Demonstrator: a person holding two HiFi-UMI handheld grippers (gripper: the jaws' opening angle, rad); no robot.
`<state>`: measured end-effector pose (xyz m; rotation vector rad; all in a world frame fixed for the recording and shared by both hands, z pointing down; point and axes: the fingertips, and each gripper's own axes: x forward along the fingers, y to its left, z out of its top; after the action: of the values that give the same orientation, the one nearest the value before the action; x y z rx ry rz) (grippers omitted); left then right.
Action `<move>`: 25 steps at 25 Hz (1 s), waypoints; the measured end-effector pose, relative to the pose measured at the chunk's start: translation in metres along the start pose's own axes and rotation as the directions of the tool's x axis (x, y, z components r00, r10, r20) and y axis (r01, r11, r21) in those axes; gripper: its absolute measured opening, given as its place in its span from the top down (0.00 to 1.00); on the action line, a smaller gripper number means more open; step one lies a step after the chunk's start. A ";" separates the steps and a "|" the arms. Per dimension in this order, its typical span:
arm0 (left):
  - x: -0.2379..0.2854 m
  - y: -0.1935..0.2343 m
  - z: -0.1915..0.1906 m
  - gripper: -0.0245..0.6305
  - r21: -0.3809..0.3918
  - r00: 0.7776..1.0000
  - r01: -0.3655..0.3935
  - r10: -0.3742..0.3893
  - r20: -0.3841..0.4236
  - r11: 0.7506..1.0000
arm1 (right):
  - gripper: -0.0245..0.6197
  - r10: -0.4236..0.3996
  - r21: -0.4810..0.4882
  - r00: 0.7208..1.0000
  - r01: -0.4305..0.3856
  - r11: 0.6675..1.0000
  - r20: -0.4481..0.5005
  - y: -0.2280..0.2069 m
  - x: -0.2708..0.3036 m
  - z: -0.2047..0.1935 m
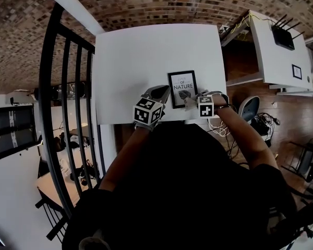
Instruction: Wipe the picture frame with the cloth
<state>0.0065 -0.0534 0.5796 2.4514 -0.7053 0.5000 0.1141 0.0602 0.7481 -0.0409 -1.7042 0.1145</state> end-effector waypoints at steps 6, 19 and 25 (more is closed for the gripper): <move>-0.011 -0.015 0.039 0.96 0.060 0.986 0.048 -0.057 0.158 0.997 | 0.81 -0.101 0.274 0.951 0.018 0.962 0.292 -0.015 -0.049 0.005; -0.065 -0.044 0.120 0.96 0.217 0.926 0.028 -0.107 0.362 0.976 | 0.81 -0.637 0.625 0.280 0.141 0.768 0.719 -0.087 -0.289 0.082; -0.075 -0.066 0.136 0.96 0.263 0.910 0.038 -0.142 0.389 0.964 | 0.82 -0.647 0.637 0.136 0.111 0.762 0.750 -0.084 -0.333 0.084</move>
<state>0.0117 -0.0568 0.4108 2.8526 -0.7191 0.0355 0.0797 -0.0592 0.4172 1.1097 -2.8565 0.1284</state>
